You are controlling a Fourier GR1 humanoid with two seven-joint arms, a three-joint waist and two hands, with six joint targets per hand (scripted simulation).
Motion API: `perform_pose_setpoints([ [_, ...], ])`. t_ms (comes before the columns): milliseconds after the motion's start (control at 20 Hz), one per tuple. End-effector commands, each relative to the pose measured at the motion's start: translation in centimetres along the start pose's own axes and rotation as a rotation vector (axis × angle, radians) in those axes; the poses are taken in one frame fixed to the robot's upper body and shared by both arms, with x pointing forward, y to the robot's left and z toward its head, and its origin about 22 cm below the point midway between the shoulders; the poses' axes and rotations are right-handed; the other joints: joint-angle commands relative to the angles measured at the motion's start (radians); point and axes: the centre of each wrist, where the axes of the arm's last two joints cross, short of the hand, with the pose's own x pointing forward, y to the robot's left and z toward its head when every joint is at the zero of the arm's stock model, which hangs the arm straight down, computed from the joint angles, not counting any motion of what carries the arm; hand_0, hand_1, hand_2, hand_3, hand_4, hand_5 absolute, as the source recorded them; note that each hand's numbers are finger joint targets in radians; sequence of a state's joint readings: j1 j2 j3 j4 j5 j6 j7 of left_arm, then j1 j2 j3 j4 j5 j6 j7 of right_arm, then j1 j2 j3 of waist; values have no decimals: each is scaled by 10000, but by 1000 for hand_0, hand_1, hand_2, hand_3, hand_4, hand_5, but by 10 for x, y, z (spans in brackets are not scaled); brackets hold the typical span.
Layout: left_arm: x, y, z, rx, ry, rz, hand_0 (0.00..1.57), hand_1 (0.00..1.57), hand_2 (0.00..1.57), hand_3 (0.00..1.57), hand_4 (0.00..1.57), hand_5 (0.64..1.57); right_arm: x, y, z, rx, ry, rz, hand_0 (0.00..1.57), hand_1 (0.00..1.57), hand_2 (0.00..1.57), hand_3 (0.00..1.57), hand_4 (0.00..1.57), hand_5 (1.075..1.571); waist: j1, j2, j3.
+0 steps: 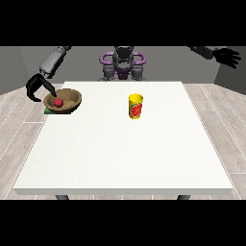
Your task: Pick the cup and pour the ball into the bowl, then pick the bowl and place it on the pad
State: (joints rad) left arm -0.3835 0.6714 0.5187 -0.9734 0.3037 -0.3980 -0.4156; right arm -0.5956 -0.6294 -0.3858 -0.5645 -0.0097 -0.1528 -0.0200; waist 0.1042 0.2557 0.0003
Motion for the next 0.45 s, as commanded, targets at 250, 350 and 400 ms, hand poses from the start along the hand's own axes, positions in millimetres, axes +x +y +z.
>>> perform_pose_setpoints([
  [250,-24,-105,-5,-1612,1977,597,0,0,0,0,902,1559,25,-9,-9,669,1185,902,0,0,0,0,0,1356,58,-2504,6],
  [350,-45,-100,14,-1309,2997,367,0,0,0,0,902,1559,51,37,-5,1802,530,370,0,0,0,0,416,1383,-245,-3428,-19],
  [400,-55,-105,26,-1290,3062,511,0,0,0,0,902,1559,58,40,-4,2103,97,-96,0,0,0,0,476,1434,-307,-3544,-16],
])
